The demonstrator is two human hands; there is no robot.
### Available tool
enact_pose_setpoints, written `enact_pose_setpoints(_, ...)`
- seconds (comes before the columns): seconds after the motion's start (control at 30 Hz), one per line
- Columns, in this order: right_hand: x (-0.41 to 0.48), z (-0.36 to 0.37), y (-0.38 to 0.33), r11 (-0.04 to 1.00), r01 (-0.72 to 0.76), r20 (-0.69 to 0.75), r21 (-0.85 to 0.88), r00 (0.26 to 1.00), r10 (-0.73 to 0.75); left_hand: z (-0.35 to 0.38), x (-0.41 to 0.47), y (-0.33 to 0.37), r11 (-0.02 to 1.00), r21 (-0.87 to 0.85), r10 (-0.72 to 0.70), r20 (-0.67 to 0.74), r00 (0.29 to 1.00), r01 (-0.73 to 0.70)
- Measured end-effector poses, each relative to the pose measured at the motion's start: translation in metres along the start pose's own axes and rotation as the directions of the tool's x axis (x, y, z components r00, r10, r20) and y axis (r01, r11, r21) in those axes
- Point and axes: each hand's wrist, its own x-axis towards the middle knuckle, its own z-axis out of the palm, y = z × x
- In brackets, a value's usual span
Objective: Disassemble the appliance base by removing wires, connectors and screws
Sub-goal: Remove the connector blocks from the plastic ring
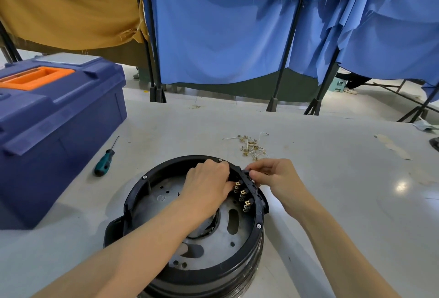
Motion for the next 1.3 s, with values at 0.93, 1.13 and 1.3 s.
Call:
enact_pose_setpoints(0.93, 0.007, -0.032, 0.017, 0.867, -0.324, -0.117, -0.379, 0.946, 0.303, 0.003, -0.001, -0.005, 0.997, -0.062, 0.044, 0.038, 0.998, -0.042)
enact_pose_setpoints(1.13, 0.001, -0.039, 0.003, 0.803, -0.267, -0.151, -0.533, 0.964, 0.220, 0.003, -0.005, -0.009, 0.991, -0.108, 0.078, 0.025, 0.997, -0.075)
enact_pose_setpoints(1.3, -0.014, -0.038, -0.026, 0.911, -0.060, -0.024, -0.409, 0.998, 0.055, -0.002, -0.004, -0.013, 0.981, -0.167, 0.107, 0.057, 0.993, -0.096)
